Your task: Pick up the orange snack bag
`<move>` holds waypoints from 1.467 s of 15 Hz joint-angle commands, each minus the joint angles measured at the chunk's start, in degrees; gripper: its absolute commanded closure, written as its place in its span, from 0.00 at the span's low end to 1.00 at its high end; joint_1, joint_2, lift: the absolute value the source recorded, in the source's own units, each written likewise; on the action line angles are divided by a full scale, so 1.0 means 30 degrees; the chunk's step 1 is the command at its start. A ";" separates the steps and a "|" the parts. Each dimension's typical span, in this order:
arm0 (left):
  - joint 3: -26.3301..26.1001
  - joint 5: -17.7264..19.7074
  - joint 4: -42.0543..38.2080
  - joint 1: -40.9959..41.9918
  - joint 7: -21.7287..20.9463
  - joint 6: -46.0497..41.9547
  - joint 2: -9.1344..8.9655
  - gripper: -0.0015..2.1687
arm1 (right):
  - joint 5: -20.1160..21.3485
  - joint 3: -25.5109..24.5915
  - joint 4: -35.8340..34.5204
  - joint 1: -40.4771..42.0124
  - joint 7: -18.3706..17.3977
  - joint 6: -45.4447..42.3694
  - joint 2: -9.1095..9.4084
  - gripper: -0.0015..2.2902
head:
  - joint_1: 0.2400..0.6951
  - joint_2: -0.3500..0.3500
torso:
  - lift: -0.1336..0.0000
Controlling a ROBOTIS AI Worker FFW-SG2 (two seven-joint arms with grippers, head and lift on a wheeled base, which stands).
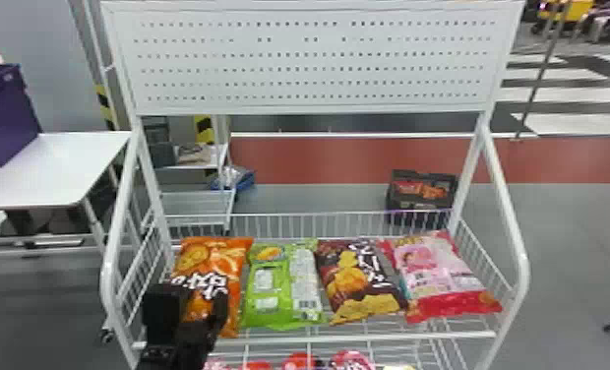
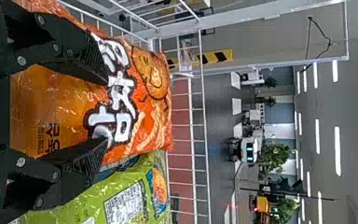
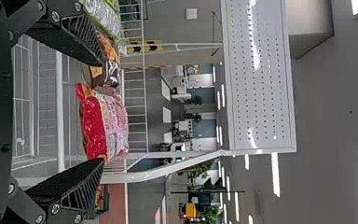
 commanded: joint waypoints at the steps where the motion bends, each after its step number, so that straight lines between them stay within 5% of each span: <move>1: 0.0004 0.0003 -0.0028 0.0006 -0.0012 0.0107 0.0014 0.66 | 0.0000 -0.0001 -0.0010 0.0003 0.0000 -0.0039 -0.0049 0.08 | 0.57 0.50 | 1.00; 3: 0.0151 0.0003 -0.0028 0.0036 -0.0276 0.0693 0.0014 0.75 | 0.0000 -0.0001 -0.0069 0.0003 0.0000 -0.0039 -0.0078 0.08 | 0.57 0.50 | 1.00; 13: 0.0620 -0.0027 -0.4364 0.2204 -0.0042 0.0986 0.0336 0.78 | -0.0029 -0.0060 -0.0157 0.0033 0.0000 -0.0157 0.0010 0.08 | 0.57 0.50 | 1.00; 22: 0.2758 0.0032 -0.9579 1.0026 -0.0071 -0.3877 0.1098 0.78 | -0.0117 -0.0001 0.0019 -0.0172 0.0000 -0.0098 0.0010 0.08 | 0.57 0.50 | 1.00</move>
